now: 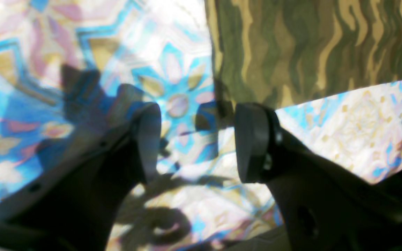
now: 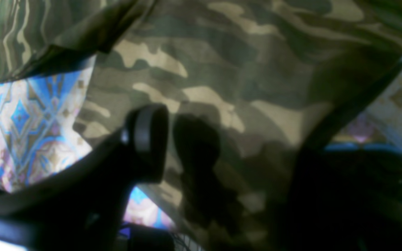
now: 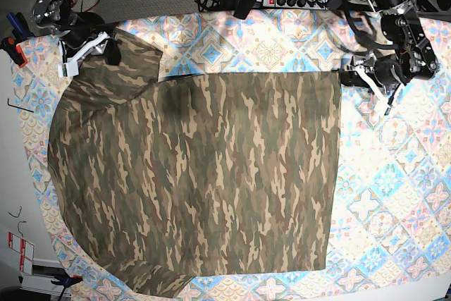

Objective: Fold the T-shirt properly
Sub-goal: 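Reposition the left gripper onto the shirt's shoulder corner and grasp, then lift both shoulder corners and pull them toward the hem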

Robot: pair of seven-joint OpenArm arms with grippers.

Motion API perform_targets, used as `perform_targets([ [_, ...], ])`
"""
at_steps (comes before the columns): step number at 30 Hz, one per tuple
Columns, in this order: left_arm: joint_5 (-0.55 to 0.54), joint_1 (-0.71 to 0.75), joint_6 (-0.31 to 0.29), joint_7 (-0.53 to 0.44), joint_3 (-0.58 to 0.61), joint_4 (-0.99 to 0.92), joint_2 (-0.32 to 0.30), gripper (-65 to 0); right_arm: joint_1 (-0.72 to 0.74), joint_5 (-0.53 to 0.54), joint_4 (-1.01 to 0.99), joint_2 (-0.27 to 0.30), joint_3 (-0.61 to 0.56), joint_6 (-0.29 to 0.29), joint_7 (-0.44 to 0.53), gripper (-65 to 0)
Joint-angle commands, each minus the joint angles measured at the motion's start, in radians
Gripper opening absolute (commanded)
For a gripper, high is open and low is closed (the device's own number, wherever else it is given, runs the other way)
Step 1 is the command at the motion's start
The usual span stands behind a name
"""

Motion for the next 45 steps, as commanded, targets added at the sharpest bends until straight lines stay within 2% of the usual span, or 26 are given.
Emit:
perform_targets([
  [1,-0.015,-0.013,-0.002,-0.011,-0.002,0.015,-0.008,-32.8,-0.019,-0.107,-0.022,-0.016,-0.022,-0.030,-0.140,-31.2],
  [6,-0.016,-0.040,-0.002,-0.019,0.042,-0.035,-0.005,-32.8,-0.020,-0.107,-0.022,-0.016,-0.022,-0.030,-0.140,-31.2],
  [12,-0.016,-0.080,-0.002,-0.156,0.159,-0.230,-0.008,-32.8,-0.023,-0.107,-0.022,-0.016,-0.022,-0.030,-0.140,-31.2],
  [17,-0.024,-0.091,-0.002,-0.157,0.239,-0.278,-0.004,-32.8,-0.025,-0.107,-0.022,-0.016,-0.020,-0.030,-0.142,-31.4],
  [22,-0.026,-0.056,-0.002,-0.154,0.248,-0.276,-0.002,-33.5,-0.025,-0.107,-0.022,-0.016,-0.022,-0.030,-0.143,-32.1],
  [24,-0.024,-0.037,-0.002,-0.159,0.248,-0.276,-0.002,-38.8,-0.023,-0.107,-0.022,-0.016,-0.022,-0.030,-0.143,-36.0],
  [27,-0.018,-0.030,-0.002,-0.160,0.271,-0.276,-0.005,-47.3,-0.019,-0.107,-0.022,-0.016,-0.022,-0.030,-0.143,-48.0],
  [31,-0.016,-0.028,-0.002,-0.160,0.303,-0.276,-0.008,-49.2,-0.019,-0.107,-0.022,-0.016,-0.022,-0.030,-0.145,-60.6],
  [33,-0.016,-0.028,-0.002,-0.160,0.303,-0.276,-0.008,-53.0,-0.017,-0.107,-0.022,-0.016,-0.022,-0.030,-0.145,-64.8],
  [36,-0.016,-0.030,-0.002,-0.160,0.303,-0.276,-0.010,-60.2,-0.017,-0.107,-0.021,-0.016,-0.022,-0.030,-0.145,-64.6],
  [39,-0.016,-0.030,-0.002,-0.160,0.303,-0.276,-0.025,-64.3,-0.017,-0.107,0.004,-0.016,-0.017,-0.030,-0.139,-64.5],
  [45,-0.018,-0.016,-0.002,-0.160,0.269,-0.275,-0.051,-64.5,-0.029,-0.107,0.186,-0.016,-0.016,-0.030,-0.146,-64.4],
])
